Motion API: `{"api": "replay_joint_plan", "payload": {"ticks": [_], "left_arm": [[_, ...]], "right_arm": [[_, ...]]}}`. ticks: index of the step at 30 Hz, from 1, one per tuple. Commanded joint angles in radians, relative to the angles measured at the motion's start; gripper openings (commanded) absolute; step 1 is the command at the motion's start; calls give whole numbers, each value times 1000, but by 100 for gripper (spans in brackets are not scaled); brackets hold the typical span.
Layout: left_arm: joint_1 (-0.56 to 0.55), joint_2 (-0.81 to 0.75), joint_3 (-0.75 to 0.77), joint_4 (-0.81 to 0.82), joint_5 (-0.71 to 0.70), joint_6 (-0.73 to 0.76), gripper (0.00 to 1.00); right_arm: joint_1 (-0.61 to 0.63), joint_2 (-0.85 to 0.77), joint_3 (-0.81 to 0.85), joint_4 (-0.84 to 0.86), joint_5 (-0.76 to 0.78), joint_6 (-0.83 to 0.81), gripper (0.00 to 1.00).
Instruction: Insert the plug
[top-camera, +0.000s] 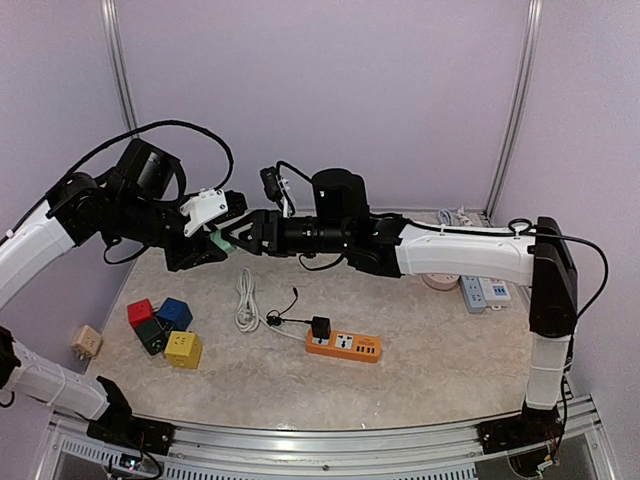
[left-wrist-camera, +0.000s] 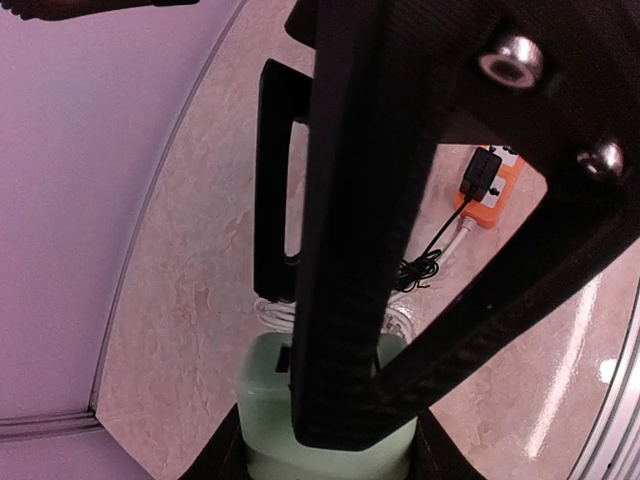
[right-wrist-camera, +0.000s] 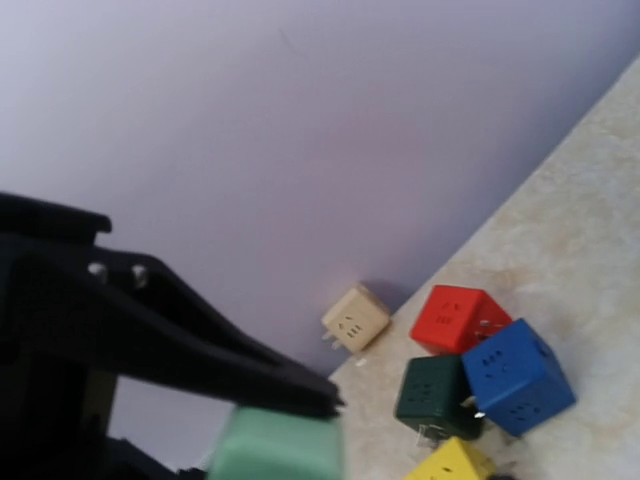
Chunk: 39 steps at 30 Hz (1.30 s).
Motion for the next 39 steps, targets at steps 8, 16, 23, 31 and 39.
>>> {"api": "replay_joint_plan", "payload": {"ticks": [8,16,23,31,39], "left_arm": [[-13,0,12,17,-37,-12,0],[-10,-5,-14,64,-117,-13,0],[-7,-11,-16,57,-97,-3,0],[-7,-16,-14,3,-39,12,57],[182,-94,-44,-40,132,18,99]], "right_arm": [[7,133,131,5,-112,66,42],[9,145,161,-65,-216,66,38],[9,107,132,-101,-201,24,29],[2,61,149,-200,-179,-89,0],[-6,-138,114,-780,171,-673,0]]}}
